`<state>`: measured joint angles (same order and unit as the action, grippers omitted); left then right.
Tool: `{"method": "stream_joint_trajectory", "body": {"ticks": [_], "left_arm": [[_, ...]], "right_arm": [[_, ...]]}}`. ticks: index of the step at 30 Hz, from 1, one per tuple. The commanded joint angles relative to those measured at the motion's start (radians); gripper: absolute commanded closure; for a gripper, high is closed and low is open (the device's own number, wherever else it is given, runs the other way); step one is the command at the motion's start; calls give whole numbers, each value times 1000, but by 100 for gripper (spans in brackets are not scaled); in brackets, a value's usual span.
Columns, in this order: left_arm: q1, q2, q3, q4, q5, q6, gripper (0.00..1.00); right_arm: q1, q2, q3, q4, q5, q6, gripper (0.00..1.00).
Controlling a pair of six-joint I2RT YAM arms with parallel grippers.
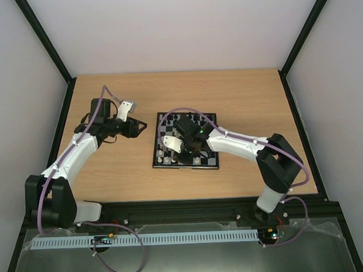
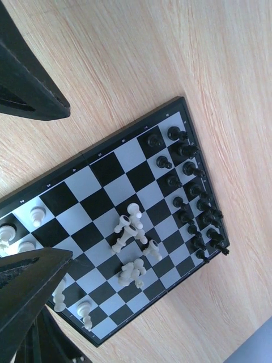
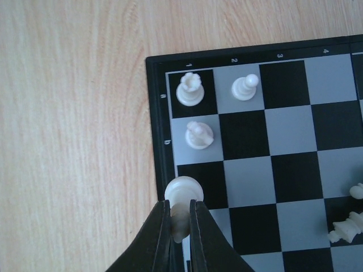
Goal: Set up the chess pieces on the board
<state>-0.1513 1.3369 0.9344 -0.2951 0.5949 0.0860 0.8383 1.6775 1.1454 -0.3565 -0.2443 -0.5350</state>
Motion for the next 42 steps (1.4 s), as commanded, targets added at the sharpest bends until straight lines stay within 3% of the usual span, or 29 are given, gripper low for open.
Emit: {"method": "stream_joint_trajectory", "body": {"ticks": [1,27,34,42], "left_arm": [[12,-25,-14,29,17,-15,35],[24,-45,-54,58,35,-30,35],[25,-43,-55,60,39,-32,35],[25,-23,-33,47,39,-30,35]], "right_arm": [[7,60,65,-59,40,13,94],[18,142,75,-62,81,10,92],[17,137,105,-67,89,31,69],[-3,73,225,-134,97,86,64]]}}
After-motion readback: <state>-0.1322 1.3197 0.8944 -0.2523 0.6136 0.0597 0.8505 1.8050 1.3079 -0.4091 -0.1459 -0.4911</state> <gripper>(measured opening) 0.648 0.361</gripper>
